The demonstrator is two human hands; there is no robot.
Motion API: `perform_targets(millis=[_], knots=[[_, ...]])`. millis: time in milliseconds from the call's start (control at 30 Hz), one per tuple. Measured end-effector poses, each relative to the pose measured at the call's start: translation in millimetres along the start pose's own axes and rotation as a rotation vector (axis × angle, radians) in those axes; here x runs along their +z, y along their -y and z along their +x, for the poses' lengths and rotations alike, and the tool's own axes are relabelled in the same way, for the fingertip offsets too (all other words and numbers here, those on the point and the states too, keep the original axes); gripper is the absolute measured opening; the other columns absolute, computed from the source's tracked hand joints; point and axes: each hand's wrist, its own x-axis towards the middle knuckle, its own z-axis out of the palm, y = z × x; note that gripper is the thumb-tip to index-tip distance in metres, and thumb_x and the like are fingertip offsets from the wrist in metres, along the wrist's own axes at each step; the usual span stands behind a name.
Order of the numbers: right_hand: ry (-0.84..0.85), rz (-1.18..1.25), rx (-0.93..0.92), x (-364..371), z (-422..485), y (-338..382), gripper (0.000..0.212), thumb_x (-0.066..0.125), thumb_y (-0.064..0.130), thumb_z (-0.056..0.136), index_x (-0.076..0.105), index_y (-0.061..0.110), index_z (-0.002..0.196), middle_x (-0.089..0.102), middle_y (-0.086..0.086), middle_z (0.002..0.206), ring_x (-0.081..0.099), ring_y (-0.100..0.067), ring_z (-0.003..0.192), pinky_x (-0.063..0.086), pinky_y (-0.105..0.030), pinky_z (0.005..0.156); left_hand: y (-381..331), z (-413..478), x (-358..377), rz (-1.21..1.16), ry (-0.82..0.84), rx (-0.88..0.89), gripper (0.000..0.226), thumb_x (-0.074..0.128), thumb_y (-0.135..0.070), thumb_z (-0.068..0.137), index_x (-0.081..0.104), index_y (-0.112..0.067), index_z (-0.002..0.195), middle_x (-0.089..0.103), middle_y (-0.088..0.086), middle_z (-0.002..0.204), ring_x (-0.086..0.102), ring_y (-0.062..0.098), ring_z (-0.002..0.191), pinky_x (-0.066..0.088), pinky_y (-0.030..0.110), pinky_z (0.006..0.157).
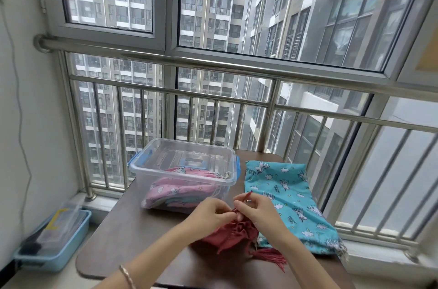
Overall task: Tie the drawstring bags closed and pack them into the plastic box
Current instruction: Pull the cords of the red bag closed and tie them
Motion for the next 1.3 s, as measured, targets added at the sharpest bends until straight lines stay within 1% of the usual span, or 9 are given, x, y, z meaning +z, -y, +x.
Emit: perform_targets(millis=[200, 367, 533, 667, 867, 967, 1033, 1100, 1300], knots=[[0.091, 0.064, 0.086, -11.0, 0.5, -6.7, 0.034, 0.078, 0.012, 0.072, 0.055, 0.005, 0.097, 0.067, -0.013, 0.074, 0.062, -0.02, 0.07, 0.049, -0.025, 0.066, 3.4, 6.1, 4.1, -0.268, 0.012, -0.082, 0.015, 0.064, -0.028, 0.081, 0.068, -0.021, 0.069, 0.048, -0.003, 0.059, 0.035, 0.006, 0.048, 0.026, 0.02, 0.046], [0.021, -0.074, -0.016, -5.7, 0.7, -14.4, 0.03, 0.078, 0.015, 0.07, 0.055, 0.011, 0.088, 0.061, -0.002, 0.072, 0.055, -0.013, 0.065, 0.046, -0.022, 0.062, 5.3, 8.4, 1.5, -0.403, 0.103, -0.067, 0.026, 0.051, -0.02, 0.09, 0.062, -0.021, 0.066, 0.045, -0.003, 0.065, 0.034, 0.006, 0.057, 0.024, 0.016, 0.049], [-0.095, -0.444, -0.244, 1.1, 0.4, -13.6, 0.03, 0.066, 0.005, 0.077, 0.072, 0.03, 0.092, 0.07, 0.009, 0.079, 0.063, -0.003, 0.063, 0.049, -0.015, 0.065, 0.6, 8.9, 0.8, -0.262, 0.149, -0.066, 0.038, 0.039, -0.009, 0.098, 0.048, -0.019, 0.062, 0.043, -0.013, 0.053, 0.035, 0.001, 0.051, 0.028, 0.018, 0.054], [-0.078, -0.612, -0.321, 3.3, 1.3, -13.4, 0.028, 0.062, 0.006, 0.081, 0.078, 0.022, 0.096, 0.073, 0.011, 0.09, 0.065, 0.001, 0.084, 0.049, -0.012, 0.078, -0.1, 12.2, -1.9, -0.123, 0.155, -0.047, 0.039, 0.041, -0.009, 0.096, 0.044, -0.022, 0.06, 0.039, -0.012, 0.055, 0.033, 0.001, 0.052, 0.027, 0.021, 0.057], [-0.05, -0.428, -0.161, 2.4, 0.0, -14.4, 0.027, 0.056, 0.001, 0.081, 0.072, 0.022, 0.075, 0.071, 0.003, 0.079, 0.066, -0.008, 0.077, 0.054, -0.029, 0.077, 6.3, 10.7, -9.2, 0.043, 0.088, 0.038, 0.029, 0.055, -0.027, 0.096, 0.057, -0.022, 0.067, 0.046, -0.012, 0.057, 0.036, 0.002, 0.054, 0.029, 0.021, 0.053], [-0.011, -0.144, -0.077, 3.0, -0.7, -13.8, 0.024, 0.054, -0.008, 0.086, 0.066, 0.013, 0.088, 0.073, -0.008, 0.077, 0.068, -0.016, 0.073, 0.053, -0.03, 0.073, 9.3, 10.9, -9.9, -0.023, -0.027, 0.082, 0.018, 0.062, -0.022, 0.09, 0.069, -0.009, 0.08, 0.07, 0.001, 0.071, 0.06, 0.01, 0.067, 0.05, 0.032, 0.069], [0.026, 0.095, -0.012, 3.4, -2.6, -10.1, 0.019, 0.055, -0.01, 0.088, 0.053, 0.005, 0.099, 0.071, -0.018, 0.079, 0.068, -0.021, 0.073, 0.052, -0.026, 0.068, 11.1, 10.4, -9.9, -0.096, -0.069, 0.108, 0.011, 0.064, -0.017, 0.088, 0.069, -0.008, 0.086, 0.074, 0.004, 0.077, 0.067, 0.014, 0.076, 0.053, 0.035, 0.082], [0.051, 0.202, 0.027, 4.1, -4.0, -8.6, 0.022, 0.058, -0.009, 0.088, 0.046, 0.005, 0.1, 0.07, -0.021, 0.08, 0.067, -0.021, 0.071, 0.051, -0.022, 0.063, 11.1, 9.5, -8.9, -0.122, -0.068, 0.101, 0.008, 0.064, -0.016, 0.088, 0.07, -0.011, 0.086, 0.073, 0.001, 0.074, 0.065, 0.011, 0.073, 0.052, 0.031, 0.077], [-0.092, -0.151, -0.117, 1.6, -0.8, -15.7, 0.028, 0.079, 0.013, 0.076, 0.053, 0.007, 0.086, 0.07, -0.008, 0.079, 0.07, -0.033, 0.069, 0.057, -0.041, 0.068, 2.8, 8.8, -6.6, -0.071, -0.111, 0.046, 0.021, 0.062, -0.016, 0.091, 0.067, -0.022, 0.071, 0.06, -0.017, 0.052, 0.049, -0.007, 0.053, 0.04, 0.015, 0.061]])
